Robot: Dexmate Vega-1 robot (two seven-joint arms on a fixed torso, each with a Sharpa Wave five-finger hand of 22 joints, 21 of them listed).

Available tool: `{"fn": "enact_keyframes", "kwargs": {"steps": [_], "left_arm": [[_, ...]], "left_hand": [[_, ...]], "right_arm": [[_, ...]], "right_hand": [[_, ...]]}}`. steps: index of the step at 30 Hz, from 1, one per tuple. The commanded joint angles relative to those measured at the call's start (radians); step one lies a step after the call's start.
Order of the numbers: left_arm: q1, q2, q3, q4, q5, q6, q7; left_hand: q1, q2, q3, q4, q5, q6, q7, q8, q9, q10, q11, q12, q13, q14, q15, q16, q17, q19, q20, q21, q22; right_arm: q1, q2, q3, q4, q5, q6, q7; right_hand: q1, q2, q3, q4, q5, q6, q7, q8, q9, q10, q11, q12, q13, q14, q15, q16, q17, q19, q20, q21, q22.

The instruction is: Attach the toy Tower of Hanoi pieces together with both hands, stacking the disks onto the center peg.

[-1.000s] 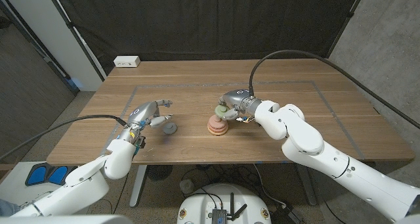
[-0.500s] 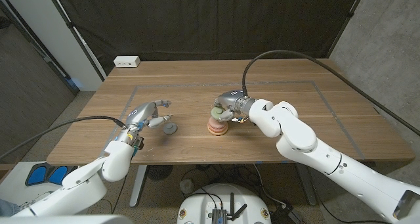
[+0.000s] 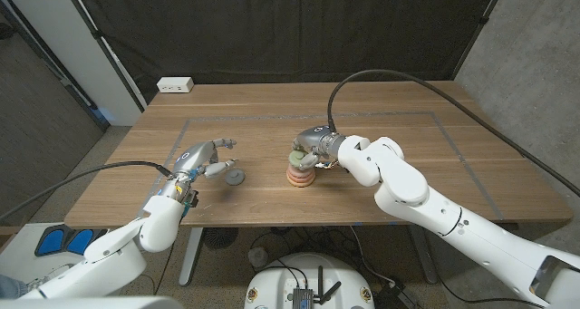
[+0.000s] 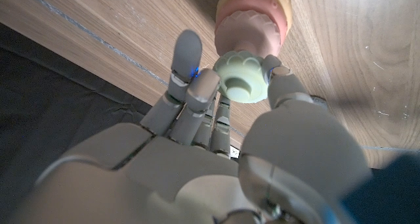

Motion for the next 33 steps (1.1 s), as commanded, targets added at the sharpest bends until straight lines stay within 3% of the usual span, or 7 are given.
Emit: {"fn": "enact_keyframes", "kwargs": {"steps": [1, 33], "left_arm": [[0.002, -0.002, -0.003, 0.005, 0.001, -0.002, -0.012], [-0.002, -0.004, 0.001, 0.007, -0.001, -0.001, -0.024]], "left_hand": [[-0.009, 0.000, 0.007, -0.002, 0.005, 0.005, 0.003, -0.001, 0.002, 0.000, 0.000, 0.001, 0.003, 0.001, -0.099, 0.002, 0.001, 0.005, -0.130, 0.009, 0.000], [-0.012, 0.002, 0.012, -0.001, 0.005, 0.008, 0.002, -0.001, 0.003, 0.004, -0.001, 0.001, 0.004, 0.001, -0.099, 0.003, 0.002, 0.004, -0.130, 0.010, 0.000]], "right_arm": [[0.025, 0.022, -0.020, 0.032, -0.009, 0.007, 0.031], [0.044, 0.020, -0.043, 0.075, -0.002, 0.001, 0.051]], "right_hand": [[0.004, 0.015, 0.057, 0.051, 0.009, 0.019, -0.016, 0.004, 0.005, 0.093, -0.082, 0.006, 0.003, 0.003, 0.003, 0.005, 0.004, 0.007, -0.042, 0.001, 0.002], [-0.006, 0.014, 0.067, 0.051, 0.010, 0.018, -0.020, 0.000, 0.008, 0.093, -0.084, 0.001, 0.010, -0.006, 0.003, 0.011, 0.003, 0.004, -0.042, -0.003, 0.002]]}}
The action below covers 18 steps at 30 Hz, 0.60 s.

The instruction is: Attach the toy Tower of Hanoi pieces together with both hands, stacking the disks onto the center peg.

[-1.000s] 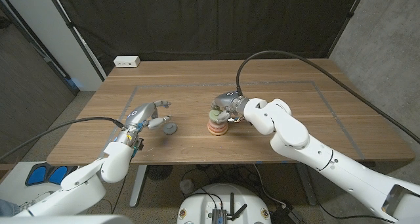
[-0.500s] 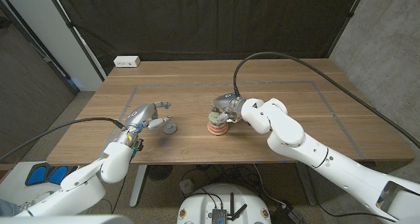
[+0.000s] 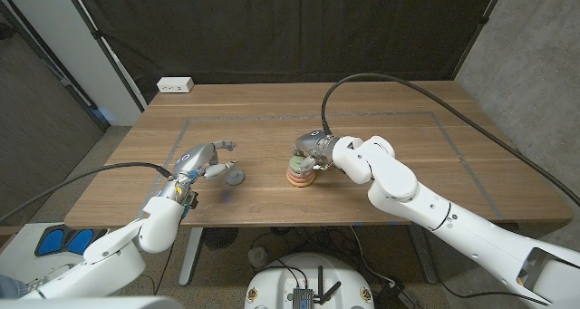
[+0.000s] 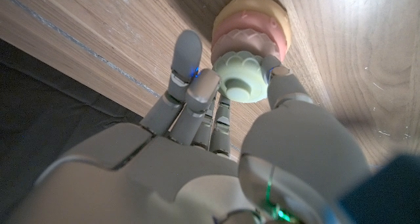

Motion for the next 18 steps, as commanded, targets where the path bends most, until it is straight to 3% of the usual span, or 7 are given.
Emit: {"fn": "enact_keyframes", "kwargs": {"steps": [1, 18], "left_arm": [[-0.006, 0.000, 0.005, 0.000, -0.002, 0.005, -0.007], [-0.012, 0.000, 0.014, 0.001, -0.003, 0.009, -0.007]], "left_hand": [[-0.008, -0.002, 0.005, 0.000, 0.005, 0.008, 0.002, -0.001, 0.003, 0.003, -0.001, 0.001, 0.004, -0.001, -0.099, 0.001, 0.001, 0.004, -0.130, 0.002, 0.000], [-0.009, -0.002, 0.007, 0.000, 0.005, 0.009, 0.003, -0.001, 0.004, 0.002, -0.002, 0.000, 0.005, 0.000, -0.099, 0.003, 0.002, 0.003, -0.130, 0.003, 0.000]], "right_arm": [[0.004, -0.004, -0.006, 0.012, 0.005, -0.004, 0.004], [0.000, -0.016, -0.008, 0.007, -0.009, -0.014, 0.010]], "right_hand": [[-0.004, 0.012, 0.063, 0.056, 0.008, 0.018, -0.019, 0.003, 0.002, 0.093, -0.084, 0.002, 0.006, -0.006, 0.003, 0.007, 0.002, 0.003, -0.042, -0.004, 0.004], [-0.012, 0.006, 0.067, 0.054, 0.008, 0.007, -0.032, 0.000, 0.008, 0.067, -0.088, -0.010, 0.012, -0.012, 0.003, 0.011, 0.003, 0.001, -0.042, -0.005, 0.004]]}}
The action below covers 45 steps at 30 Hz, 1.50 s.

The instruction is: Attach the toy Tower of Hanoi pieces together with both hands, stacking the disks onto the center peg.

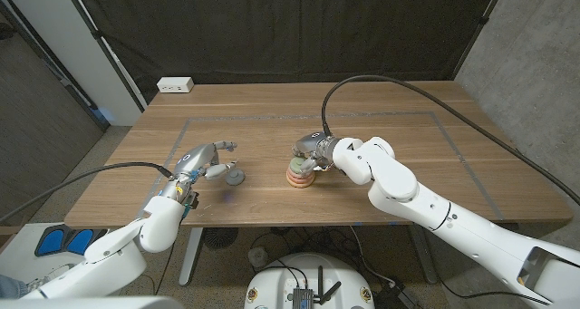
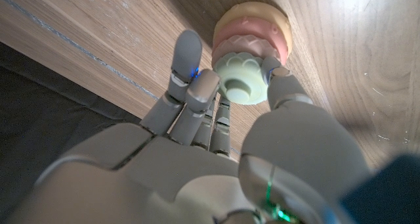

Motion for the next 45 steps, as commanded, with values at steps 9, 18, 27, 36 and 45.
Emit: {"fn": "enact_keyframes", "kwargs": {"steps": [9, 18, 27, 36, 45], "left_arm": [[-0.008, 0.001, 0.008, 0.004, -0.003, -0.001, 0.003], [-0.005, 0.002, 0.005, 0.002, -0.005, 0.004, 0.005], [0.000, 0.004, 0.001, -0.001, -0.004, 0.007, 0.006], [0.003, 0.003, -0.001, -0.001, -0.005, 0.005, 0.009], [0.021, -0.001, -0.013, -0.009, -0.009, 0.005, 0.016]], "left_hand": [[-0.009, -0.002, 0.008, 0.000, 0.006, 0.008, 0.003, -0.001, 0.004, 0.004, -0.001, 0.001, 0.005, 0.002, -0.099, 0.005, 0.005, 0.003, -0.130, 0.003, 0.000], [-0.010, -0.001, 0.009, 0.000, 0.006, 0.013, 0.002, 0.000, 0.004, 0.008, 0.000, 0.001, 0.004, 0.000, -0.099, 0.004, 0.003, 0.002, -0.129, 0.003, 0.000], [-0.009, 0.000, 0.011, 0.000, 0.006, 0.013, 0.002, 0.000, 0.005, 0.006, -0.001, 0.000, 0.004, 0.000, -0.099, 0.004, 0.003, 0.003, -0.128, 0.004, 0.001], [-0.009, 0.000, 0.012, -0.001, 0.006, 0.018, 0.000, 0.002, 0.005, 0.010, -0.004, 0.001, 0.003, 0.000, -0.099, 0.004, 0.003, 0.003, -0.129, 0.004, 0.001], [-0.009, 0.000, 0.012, -0.001, 0.006, 0.015, -0.001, 0.001, 0.006, 0.008, -0.002, 0.000, 0.004, 0.002, -0.099, 0.006, 0.005, 0.003, -0.129, 0.004, 0.001]], "right_arm": [[0.004, -0.010, -0.013, -0.006, -0.053, 0.000, 0.038], [0.006, -0.002, -0.013, -0.004, -0.087, 0.009, 0.063], [0.001, 0.006, -0.007, -0.005, -0.112, 0.017, 0.077], [-0.017, 0.008, 0.007, -0.024, -0.136, 0.010, 0.088], [-0.055, 0.005, 0.034, -0.060, -0.177, -0.019, 0.097]], "right_hand": [[-0.048, -0.052, 0.049, 0.061, -0.008, -0.036, -0.033, -0.016, 0.020, -0.011, -0.072, -0.026, 0.003, -0.031, 0.001, 0.002, 0.001, -0.012, -0.042, -0.007, 0.003], [-0.061, -0.090, 0.044, 0.055, -0.021, -0.093, -0.027, -0.032, 0.031, -0.071, -0.067, -0.032, -0.004, -0.070, 0.000, -0.020, -0.008, -0.026, -0.042, -0.016, 0.002], [-0.067, -0.115, 0.041, 0.056, -0.042, -0.160, -0.013, -0.051, 0.034, -0.141, -0.043, -0.037, -0.015, -0.099, 0.000, -0.041, -0.012, -0.040, -0.041, -0.025, 0.000], [-0.078, -0.129, 0.037, 0.061, -0.065, -0.232, 0.003, -0.064, 0.032, -0.184, -0.030, -0.034, -0.027, -0.110, 0.001, -0.053, -0.011, -0.047, -0.041, -0.027, 0.003], [-0.080, -0.129, 0.037, 0.063, -0.075, -0.244, 0.002, -0.059, 0.032, -0.191, -0.028, -0.029, -0.033, -0.123, 0.000, -0.067, -0.019, -0.056, -0.041, -0.032, 0.001]]}}
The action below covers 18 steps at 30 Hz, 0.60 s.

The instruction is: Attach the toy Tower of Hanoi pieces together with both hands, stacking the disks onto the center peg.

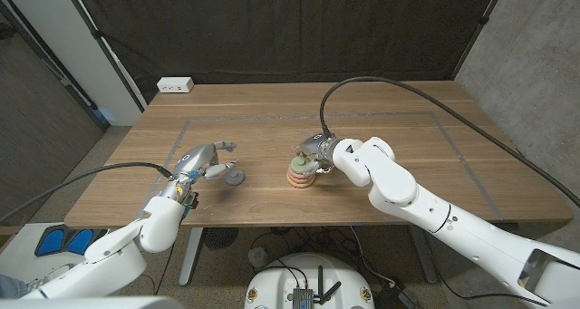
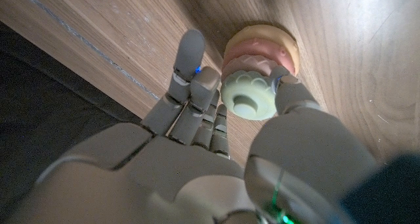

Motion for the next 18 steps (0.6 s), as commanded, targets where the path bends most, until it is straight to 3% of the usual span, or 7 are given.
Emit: {"fn": "enact_keyframes", "kwargs": {"steps": [1, 9, 15, 18], "left_arm": [[0.021, -0.005, -0.015, -0.010, -0.005, -0.002, 0.007], [0.042, -0.012, -0.040, -0.035, -0.006, 0.007, 0.012], [0.059, -0.018, -0.056, -0.050, -0.006, 0.006, 0.009], [0.064, -0.038, -0.052, -0.063, 0.011, 0.030, 0.027]], "left_hand": [[-0.006, 0.003, 0.004, -0.001, 0.006, 0.005, -0.001, 0.001, 0.006, 0.002, 0.001, -0.001, 0.003, -0.001, -0.099, 0.004, 0.002, 0.003, -0.129, 0.004, 0.001], [-0.006, 0.002, 0.004, -0.001, 0.006, 0.001, 0.000, -0.001, 0.006, -0.002, 0.002, -0.002, 0.004, 0.000, -0.099, 0.006, 0.003, 0.003, -0.130, 0.004, 0.000], [-0.006, 0.002, 0.005, -0.001, 0.006, -0.003, 0.001, -0.002, 0.006, -0.007, 0.000, -0.003, 0.005, 0.000, -0.099, 0.006, 0.004, 0.002, -0.129, 0.004, 0.000], [-0.006, 0.002, 0.005, -0.001, 0.006, -0.002, -0.001, -0.002, 0.006, -0.006, -0.001, -0.002, 0.005, -0.001, -0.099, 0.005, 0.003, 0.001, -0.131, 0.004, 0.001]], "right_arm": [[-0.048, 0.001, 0.036, -0.041, -0.062, -0.039, 0.014], [-0.108, -0.011, 0.083, -0.082, -0.084, -0.081, -0.008], [-0.164, -0.018, 0.113, -0.119, -0.132, -0.121, -0.032], [-0.197, -0.019, 0.130, -0.132, -0.161, -0.140, -0.046]], "right_hand": [[0.005, -0.003, 0.000, -0.001, -0.008, -0.002, -0.002, 0.002, 0.003, -0.002, -0.002, 0.010, 0.000, -0.008, -0.048, -0.009, -0.001, -0.008, -0.059, -0.003, 0.002], [0.040, 0.016, 0.015, -0.011, -0.009, 0.004, -0.010, 0.013, 0.003, 0.015, -0.011, 0.019, -0.006, -0.010, -0.049, -0.014, -0.005, -0.009, -0.060, -0.005, 0.001], [0.062, 0.024, 0.021, -0.014, -0.011, 0.048, -0.007, 0.034, 0.005, 0.027, -0.020, 0.025, -0.011, -0.007, -0.049, -0.015, -0.006, -0.011, -0.059, -0.006, 0.000], [0.067, 0.029, 0.022, -0.013, -0.011, 0.050, -0.009, 0.035, 0.004, 0.038, -0.024, 0.029, -0.013, 0.001, -0.049, -0.010, -0.001, -0.010, -0.059, -0.005, 0.001]]}}
